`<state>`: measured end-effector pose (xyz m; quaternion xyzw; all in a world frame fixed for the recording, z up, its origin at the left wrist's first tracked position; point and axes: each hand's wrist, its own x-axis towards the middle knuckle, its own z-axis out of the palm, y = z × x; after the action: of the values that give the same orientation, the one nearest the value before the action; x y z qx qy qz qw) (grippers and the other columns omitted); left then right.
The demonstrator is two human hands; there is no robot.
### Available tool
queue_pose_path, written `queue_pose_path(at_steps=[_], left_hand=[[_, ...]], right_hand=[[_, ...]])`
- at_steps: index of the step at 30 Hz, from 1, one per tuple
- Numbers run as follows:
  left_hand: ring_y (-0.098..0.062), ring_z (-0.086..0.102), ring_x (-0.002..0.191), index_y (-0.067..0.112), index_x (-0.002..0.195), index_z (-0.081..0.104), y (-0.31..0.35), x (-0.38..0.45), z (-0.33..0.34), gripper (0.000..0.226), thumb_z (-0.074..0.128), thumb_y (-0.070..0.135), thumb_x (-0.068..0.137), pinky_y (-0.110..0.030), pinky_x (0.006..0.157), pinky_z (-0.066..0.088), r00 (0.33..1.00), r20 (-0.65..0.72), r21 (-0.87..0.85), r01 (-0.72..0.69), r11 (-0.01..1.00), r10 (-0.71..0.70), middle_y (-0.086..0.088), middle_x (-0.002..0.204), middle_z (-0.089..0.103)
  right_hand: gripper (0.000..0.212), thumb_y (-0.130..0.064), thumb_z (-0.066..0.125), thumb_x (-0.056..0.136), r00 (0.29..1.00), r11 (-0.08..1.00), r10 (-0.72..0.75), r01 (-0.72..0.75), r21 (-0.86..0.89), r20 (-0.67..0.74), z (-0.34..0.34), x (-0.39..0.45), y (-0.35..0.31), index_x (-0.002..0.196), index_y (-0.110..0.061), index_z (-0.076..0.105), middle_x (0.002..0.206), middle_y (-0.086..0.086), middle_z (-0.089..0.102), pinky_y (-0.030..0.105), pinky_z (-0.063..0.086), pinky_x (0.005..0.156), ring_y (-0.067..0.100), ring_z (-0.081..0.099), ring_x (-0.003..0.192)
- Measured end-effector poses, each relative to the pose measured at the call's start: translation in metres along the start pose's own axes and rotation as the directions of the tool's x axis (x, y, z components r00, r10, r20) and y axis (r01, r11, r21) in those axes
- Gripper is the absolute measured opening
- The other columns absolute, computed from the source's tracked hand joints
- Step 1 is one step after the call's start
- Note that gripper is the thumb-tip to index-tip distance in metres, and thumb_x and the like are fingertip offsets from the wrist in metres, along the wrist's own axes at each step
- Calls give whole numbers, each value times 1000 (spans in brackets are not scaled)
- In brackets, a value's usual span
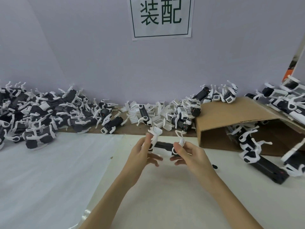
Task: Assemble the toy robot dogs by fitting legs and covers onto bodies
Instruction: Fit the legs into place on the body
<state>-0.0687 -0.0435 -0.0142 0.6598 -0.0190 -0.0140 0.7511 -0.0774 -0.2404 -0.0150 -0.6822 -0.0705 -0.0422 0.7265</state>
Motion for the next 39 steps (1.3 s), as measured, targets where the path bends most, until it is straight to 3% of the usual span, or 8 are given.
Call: queue_pose_path(at_steps=[5, 12, 15, 17, 20, 24, 32, 39], left_hand=[[-33, 60, 53, 14, 126, 63, 8, -1, -8, 92, 27, 89, 88, -28, 48, 42, 976, 107, -287, 215, 933, -192, -17, 85, 61], [-32, 58, 66, 14, 105, 54, 9, -2, -13, 17, 62, 30, 104, -35, 59, 49, 991, 88, -183, 112, 977, -97, -21, 102, 66], [-35, 64, 77, 15, 125, 58, 8, -4, -13, 32, 67, 23, 95, -42, 69, 53, 995, 96, -255, 44, 966, -21, -22, 109, 68], [-33, 66, 86, 20, 136, 57, 7, -5, -13, 50, 65, 22, 87, -44, 77, 54, 991, 129, -211, 0, 977, 28, -18, 121, 67], [-26, 66, 93, 26, 138, 55, 2, -8, -7, 52, 64, 28, 87, -44, 85, 55, 986, 136, -36, -93, 995, 97, -10, 129, 61], [-17, 72, 98, 36, 115, 69, 3, -7, -2, 43, 64, 71, 92, -33, 88, 49, 994, -85, 114, -65, 991, 75, 2, 112, 74], [-22, 69, 92, 37, 106, 74, 3, -3, -8, 27, 67, 61, 96, -36, 75, 52, 936, -159, 264, -267, 927, 315, 10, 105, 77], [-8, 59, 58, 20, 80, 76, 8, -9, -5, 67, 43, 74, 101, -14, 46, 35, 935, -258, 79, -229, 970, 242, -14, 90, 78]], right_hand=[[71, -17, 85, 86, 967, 993, -57, 81, -88, 247, -13, 1, -1, 143, -47, 55, 134, -11, 65, 38, 60, 89, 28, 74, 100], [77, 19, 47, 95, 937, 996, 16, -45, 74, 348, -13, -4, -1, 153, -32, 48, 138, 11, 65, 46, 57, 97, 37, 70, 114], [38, -15, 47, 106, 950, 855, 194, -287, 432, 247, -10, 0, -2, 142, -9, 60, 133, 30, 64, 51, 48, 110, 45, 66, 119], [47, -41, 51, 106, 931, 885, 256, -334, 326, 259, -9, 0, -2, 132, -5, 66, 125, 25, 71, 46, 50, 108, 41, 68, 118], [33, -23, 70, 99, 949, 978, 204, -207, -10, 241, -4, -5, 7, 129, -10, 67, 113, 14, 77, 40, 61, 91, 30, 75, 106], [37, -11, 73, 95, 961, 992, 116, -125, 20, 252, -4, -5, 14, 131, -15, 66, 122, 5, 74, 40, 61, 92, 26, 73, 113], [39, -29, 71, 93, 975, 990, 121, -131, 42, 186, 10, -9, 4, 128, -13, 66, 122, 13, 73, 43, 60, 96, 31, 73, 108], [43, -28, 80, 90, 973, 980, -75, 112, -162, 220, 25, -22, 9, 128, -34, 60, 122, -16, 71, 22, 52, 101, 6, 63, 123]])
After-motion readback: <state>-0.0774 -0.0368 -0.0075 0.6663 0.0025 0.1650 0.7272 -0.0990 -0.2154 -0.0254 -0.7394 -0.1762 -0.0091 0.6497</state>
